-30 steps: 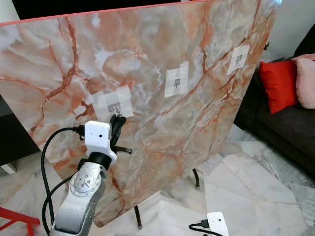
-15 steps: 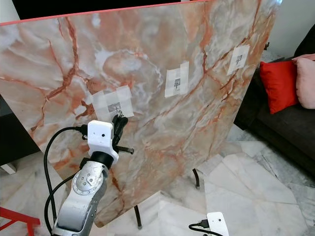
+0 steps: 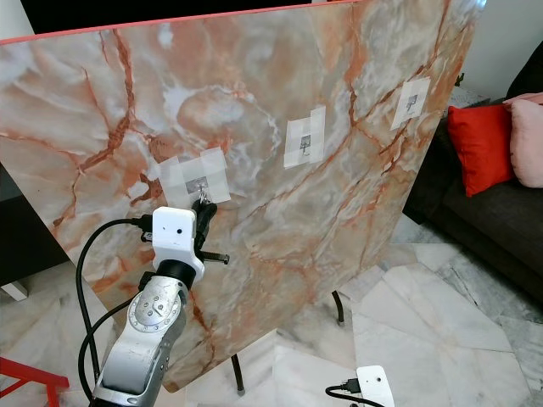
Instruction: Hang keys on a hook
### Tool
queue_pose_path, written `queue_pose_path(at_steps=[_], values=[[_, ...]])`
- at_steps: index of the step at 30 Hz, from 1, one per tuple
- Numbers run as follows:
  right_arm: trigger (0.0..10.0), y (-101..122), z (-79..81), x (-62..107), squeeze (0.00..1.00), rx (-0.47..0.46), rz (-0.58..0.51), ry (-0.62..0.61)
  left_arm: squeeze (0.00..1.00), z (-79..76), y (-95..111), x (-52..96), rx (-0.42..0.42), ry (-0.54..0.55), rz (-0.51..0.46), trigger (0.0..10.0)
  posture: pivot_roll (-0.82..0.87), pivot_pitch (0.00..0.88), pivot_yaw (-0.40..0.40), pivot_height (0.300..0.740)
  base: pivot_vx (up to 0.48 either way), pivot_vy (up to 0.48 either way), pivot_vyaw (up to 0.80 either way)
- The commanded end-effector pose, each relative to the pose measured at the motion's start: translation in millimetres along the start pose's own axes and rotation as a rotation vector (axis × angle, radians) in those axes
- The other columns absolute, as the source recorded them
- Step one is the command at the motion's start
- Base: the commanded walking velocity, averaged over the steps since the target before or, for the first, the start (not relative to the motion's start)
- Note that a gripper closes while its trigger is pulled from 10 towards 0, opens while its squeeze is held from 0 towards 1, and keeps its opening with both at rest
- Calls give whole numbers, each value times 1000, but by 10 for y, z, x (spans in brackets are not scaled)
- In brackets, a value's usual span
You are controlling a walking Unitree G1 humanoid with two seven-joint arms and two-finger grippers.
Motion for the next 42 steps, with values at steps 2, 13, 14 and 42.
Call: queue_pose_path(at_steps=[2,13,14,42], values=[[10000,5,-8,1,0,-6,-6,-6,0,-6,-4,-33,-12,18,9,10000,27,0,-78,740,0,0,0],[10000,6,-8,1,0,-9,-8,-6,0,20,-16,-12,-19,32,16,10000,27,0,-79,740,0,0,0],[10000,6,-8,1,0,-8,-8,-6,0,38,-17,1,-23,37,17,10000,27,0,-79,740,0,0,0],[10000,8,-10,1,0,-8,-8,-6,0,13,-84,97,-21,-4,65,10000,30,0,-81,740,0,0,0]])
Point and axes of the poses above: a point about 5 cm out from each wrist's last joint towards the gripper, its own x axis pointing back from the gripper into the wrist, its own y axis along the axis of the wrist's last joint, z = x × y, the point moved 3 cm from there along -x, pointing out of the wrist towards the gripper, and after that the axes turned 4 degrees about x, right-handed, at the moved point
